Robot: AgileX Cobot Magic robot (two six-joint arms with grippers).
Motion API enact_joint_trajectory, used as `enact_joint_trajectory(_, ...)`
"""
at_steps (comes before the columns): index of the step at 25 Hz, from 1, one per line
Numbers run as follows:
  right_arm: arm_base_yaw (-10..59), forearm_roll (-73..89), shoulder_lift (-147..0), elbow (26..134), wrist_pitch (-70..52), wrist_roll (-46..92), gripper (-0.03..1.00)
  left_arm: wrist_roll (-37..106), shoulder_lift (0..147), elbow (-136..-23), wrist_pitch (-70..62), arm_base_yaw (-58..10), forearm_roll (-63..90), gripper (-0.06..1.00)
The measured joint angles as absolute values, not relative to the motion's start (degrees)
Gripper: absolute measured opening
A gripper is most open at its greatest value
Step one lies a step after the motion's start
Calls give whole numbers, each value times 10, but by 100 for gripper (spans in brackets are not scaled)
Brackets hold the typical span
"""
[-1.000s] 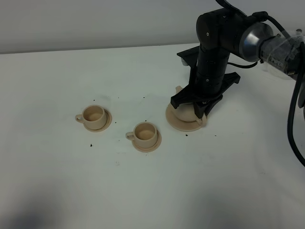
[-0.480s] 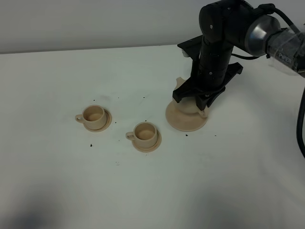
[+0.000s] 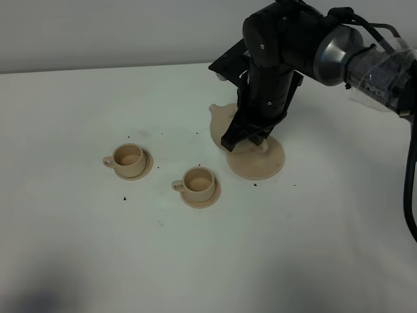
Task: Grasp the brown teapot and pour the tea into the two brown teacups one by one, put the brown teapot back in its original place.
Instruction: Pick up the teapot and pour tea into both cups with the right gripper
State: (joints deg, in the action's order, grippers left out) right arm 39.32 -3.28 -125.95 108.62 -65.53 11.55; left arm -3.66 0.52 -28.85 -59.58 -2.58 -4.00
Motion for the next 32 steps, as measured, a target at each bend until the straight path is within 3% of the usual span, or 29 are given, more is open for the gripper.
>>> enact_joint_trajectory(16,457,-45,-1362,1279,-684,178,13,-37,5,-289,-596,-26,-40,37)
enact_joint_trajectory(32,528,-172,-1397,1296,-665,207,13,-37,5,-289,-596,-26,-40,37)
